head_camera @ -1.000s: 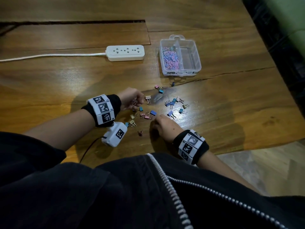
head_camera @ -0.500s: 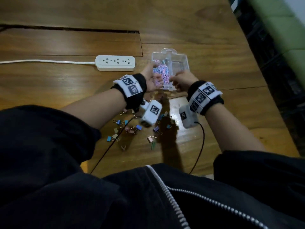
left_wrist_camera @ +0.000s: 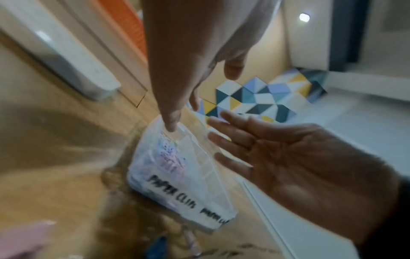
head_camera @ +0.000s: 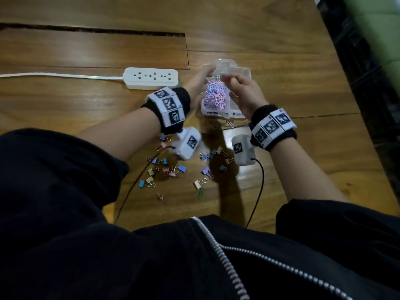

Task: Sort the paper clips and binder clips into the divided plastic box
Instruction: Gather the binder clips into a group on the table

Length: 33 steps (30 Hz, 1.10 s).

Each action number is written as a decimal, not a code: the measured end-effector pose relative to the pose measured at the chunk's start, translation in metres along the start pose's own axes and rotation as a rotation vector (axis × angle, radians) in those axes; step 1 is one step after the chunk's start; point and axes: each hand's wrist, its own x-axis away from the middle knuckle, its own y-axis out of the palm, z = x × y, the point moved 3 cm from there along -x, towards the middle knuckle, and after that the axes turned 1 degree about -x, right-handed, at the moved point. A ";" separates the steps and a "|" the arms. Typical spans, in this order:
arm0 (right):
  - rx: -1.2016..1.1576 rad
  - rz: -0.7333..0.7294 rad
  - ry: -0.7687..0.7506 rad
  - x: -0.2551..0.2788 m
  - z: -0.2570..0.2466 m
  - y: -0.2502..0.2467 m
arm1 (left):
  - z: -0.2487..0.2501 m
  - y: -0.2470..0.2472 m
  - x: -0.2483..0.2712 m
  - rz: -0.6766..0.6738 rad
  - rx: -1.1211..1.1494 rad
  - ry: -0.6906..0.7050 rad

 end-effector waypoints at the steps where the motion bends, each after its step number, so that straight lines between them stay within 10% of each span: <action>1: -0.019 0.034 -0.005 0.008 0.002 -0.007 | -0.001 -0.005 0.004 -0.016 -0.108 0.027; 14: 1.041 0.123 0.012 0.041 0.078 -0.009 | -0.076 -0.091 0.072 -0.055 -1.345 0.066; 33: 1.195 -0.036 0.133 0.048 0.074 -0.013 | -0.073 0.023 0.031 -0.215 -1.733 0.376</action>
